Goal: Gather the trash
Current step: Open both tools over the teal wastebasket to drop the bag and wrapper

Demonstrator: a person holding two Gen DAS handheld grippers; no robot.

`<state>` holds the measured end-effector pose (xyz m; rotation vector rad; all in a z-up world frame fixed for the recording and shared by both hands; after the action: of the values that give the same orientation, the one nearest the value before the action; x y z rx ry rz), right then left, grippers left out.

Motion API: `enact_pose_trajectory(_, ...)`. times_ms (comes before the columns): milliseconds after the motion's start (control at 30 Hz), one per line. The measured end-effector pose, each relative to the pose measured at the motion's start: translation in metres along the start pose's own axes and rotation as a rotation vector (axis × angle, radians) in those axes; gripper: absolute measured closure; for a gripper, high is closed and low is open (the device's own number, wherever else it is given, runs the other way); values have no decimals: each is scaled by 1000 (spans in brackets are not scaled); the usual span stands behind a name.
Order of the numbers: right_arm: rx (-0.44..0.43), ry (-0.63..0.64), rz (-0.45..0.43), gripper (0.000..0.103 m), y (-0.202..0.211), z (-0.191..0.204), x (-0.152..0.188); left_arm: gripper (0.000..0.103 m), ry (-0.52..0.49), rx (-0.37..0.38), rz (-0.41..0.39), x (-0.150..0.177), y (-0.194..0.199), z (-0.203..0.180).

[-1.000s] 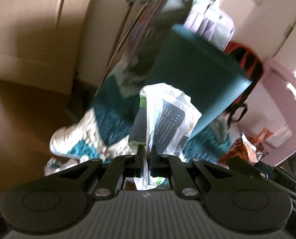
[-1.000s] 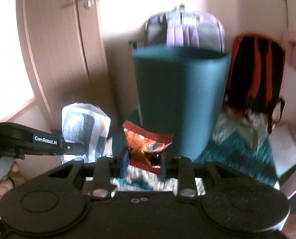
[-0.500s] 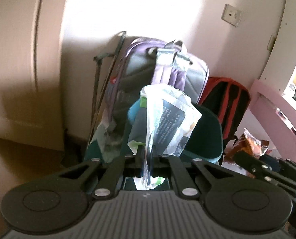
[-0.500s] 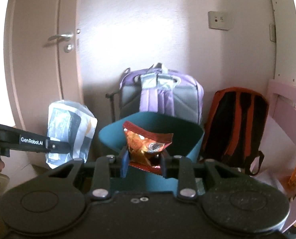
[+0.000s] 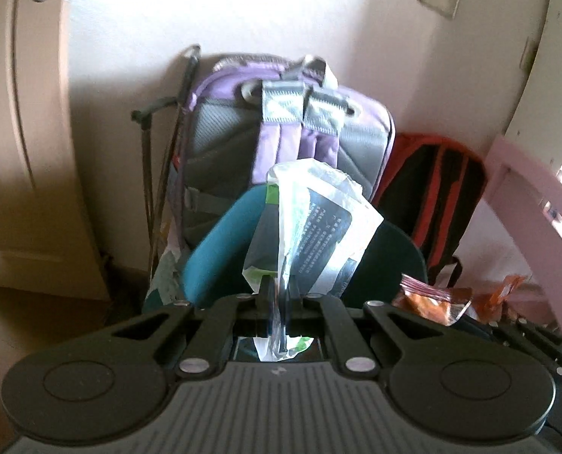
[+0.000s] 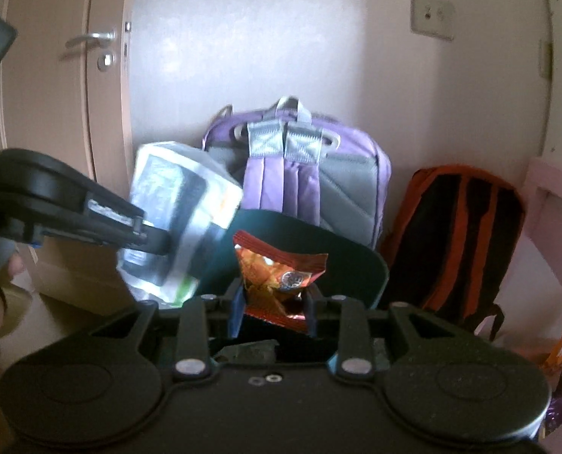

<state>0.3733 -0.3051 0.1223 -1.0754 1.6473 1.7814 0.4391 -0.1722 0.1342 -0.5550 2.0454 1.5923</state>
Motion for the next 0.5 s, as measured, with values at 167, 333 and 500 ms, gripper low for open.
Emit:
enact_pose_trajectory(167,3,23,51,72,-24,1,2,98,-44,-19,31,-5,-26,-6)
enact_pose_trajectory(333,0,33,84,70,-40,0,7,98,-60,-37,87,-7,-54,-6)
enact_pose_trajectory(500,-6,46,107,62,-51,1,11,97,-73,-42,128,-1,-75,-4)
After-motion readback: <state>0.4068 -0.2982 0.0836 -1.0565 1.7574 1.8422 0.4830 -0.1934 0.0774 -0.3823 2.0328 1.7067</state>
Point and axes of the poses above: each gripper's, at about its wrist camera, not at the fingertips, and y roughly against the way its jaws point, z to its left, x to its underside, the point moved 7 cm from there along -y, roughly the way its jaws point, and after that the axes turned 12 degrees about z, right-handed, at the moved point
